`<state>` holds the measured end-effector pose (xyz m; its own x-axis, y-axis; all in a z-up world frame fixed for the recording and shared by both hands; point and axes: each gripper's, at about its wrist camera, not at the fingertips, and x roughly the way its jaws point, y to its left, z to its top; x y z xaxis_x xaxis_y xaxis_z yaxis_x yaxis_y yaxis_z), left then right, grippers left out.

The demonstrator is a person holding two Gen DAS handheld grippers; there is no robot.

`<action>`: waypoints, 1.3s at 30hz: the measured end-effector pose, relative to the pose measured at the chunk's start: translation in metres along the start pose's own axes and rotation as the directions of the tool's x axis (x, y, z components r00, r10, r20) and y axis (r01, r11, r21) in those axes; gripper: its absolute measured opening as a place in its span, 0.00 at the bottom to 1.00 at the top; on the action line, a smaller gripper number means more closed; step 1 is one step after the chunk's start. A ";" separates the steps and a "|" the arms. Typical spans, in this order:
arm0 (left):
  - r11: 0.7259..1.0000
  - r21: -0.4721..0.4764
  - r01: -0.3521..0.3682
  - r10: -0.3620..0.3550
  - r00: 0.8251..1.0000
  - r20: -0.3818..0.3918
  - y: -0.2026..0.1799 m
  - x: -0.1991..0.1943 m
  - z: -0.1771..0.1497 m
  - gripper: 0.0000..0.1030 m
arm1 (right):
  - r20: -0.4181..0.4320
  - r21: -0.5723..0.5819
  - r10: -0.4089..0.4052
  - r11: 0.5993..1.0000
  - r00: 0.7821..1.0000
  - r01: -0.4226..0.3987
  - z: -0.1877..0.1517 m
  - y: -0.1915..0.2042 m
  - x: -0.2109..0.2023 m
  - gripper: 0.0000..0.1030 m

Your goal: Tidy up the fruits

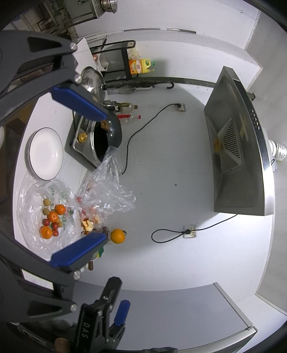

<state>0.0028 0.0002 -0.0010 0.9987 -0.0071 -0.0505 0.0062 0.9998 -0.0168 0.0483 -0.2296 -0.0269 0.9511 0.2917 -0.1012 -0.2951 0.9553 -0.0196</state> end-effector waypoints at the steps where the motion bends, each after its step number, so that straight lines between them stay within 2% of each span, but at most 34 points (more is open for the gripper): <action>1: 1.000 0.000 0.000 0.000 1.000 0.000 0.000 0.000 0.000 0.99 | 0.000 0.000 0.000 1.000 1.000 0.000 0.000 0.000 0.000 0.96; 14: 1.000 0.000 0.006 -0.006 1.000 -0.013 -0.001 0.011 -0.005 0.99 | -0.015 -0.008 0.005 1.000 1.000 -0.005 -0.008 0.002 0.006 0.96; 25: 1.000 0.013 0.026 -0.024 0.995 -0.093 -0.003 0.047 -0.021 0.99 | -0.057 -0.011 -0.047 0.999 0.997 0.046 -0.017 -0.017 0.027 0.96; 39: 0.998 0.019 0.066 -0.060 0.969 -0.240 -0.014 0.113 -0.060 0.99 | -0.229 -0.018 -0.073 0.997 0.971 0.071 -0.063 -0.049 0.091 0.96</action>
<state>0.1126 -0.0160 -0.0661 0.9551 -0.0706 -0.2877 0.0734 0.9973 -0.0008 0.1434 -0.2528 -0.0973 0.9241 0.2024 -0.3242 -0.2286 0.9725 -0.0446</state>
